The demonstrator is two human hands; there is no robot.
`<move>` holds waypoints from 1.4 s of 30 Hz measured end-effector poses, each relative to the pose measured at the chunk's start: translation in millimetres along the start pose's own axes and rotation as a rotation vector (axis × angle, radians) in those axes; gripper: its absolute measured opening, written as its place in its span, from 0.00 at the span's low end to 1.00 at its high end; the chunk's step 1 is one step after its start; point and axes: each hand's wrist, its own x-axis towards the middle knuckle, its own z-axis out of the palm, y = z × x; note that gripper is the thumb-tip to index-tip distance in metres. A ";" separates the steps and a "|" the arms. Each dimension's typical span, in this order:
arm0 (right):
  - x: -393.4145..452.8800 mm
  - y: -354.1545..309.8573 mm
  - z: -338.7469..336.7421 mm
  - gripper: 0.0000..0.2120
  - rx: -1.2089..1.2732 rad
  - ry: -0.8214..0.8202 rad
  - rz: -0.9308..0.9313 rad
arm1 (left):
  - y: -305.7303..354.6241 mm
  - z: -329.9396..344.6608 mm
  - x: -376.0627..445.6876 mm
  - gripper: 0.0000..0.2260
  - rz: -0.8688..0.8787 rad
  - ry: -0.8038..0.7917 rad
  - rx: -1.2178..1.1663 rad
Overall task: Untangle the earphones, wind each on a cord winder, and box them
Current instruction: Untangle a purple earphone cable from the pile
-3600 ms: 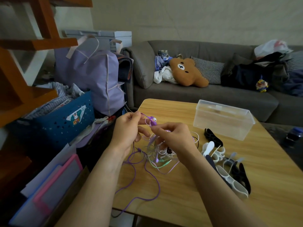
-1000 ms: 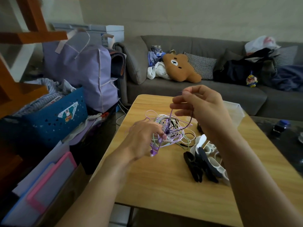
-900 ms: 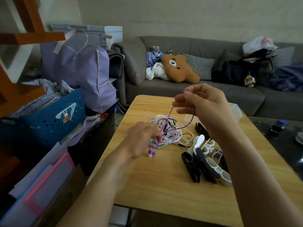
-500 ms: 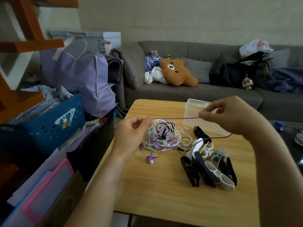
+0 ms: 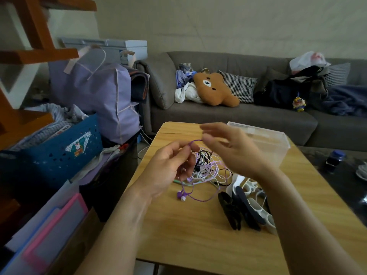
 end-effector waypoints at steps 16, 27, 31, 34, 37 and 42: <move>2.6 1.2 8.4 0.09 0.001 -0.044 -0.026 | 12.1 -3.5 -2.2 0.05 0.005 -0.230 -0.690; -7.7 -7.6 27.5 0.15 0.376 -0.349 0.187 | 15.4 -19.0 5.7 0.19 0.038 0.169 -0.982; -9.8 -15.2 34.9 0.15 -0.034 -0.424 0.113 | 11.1 -22.6 11.6 0.16 0.006 0.274 -1.001; -11.5 -21.5 39.3 0.16 -0.170 -0.483 0.101 | 11.0 -17.4 11.6 0.11 0.006 0.304 -0.807; -12.9 -25.2 42.8 0.16 -0.218 -0.524 0.109 | 9.1 -14.1 9.8 0.08 0.027 0.320 -0.623; -12.6 -25.9 42.4 0.17 -0.167 -0.521 0.107 | 5.3 -13.7 5.9 0.05 0.022 0.405 -0.126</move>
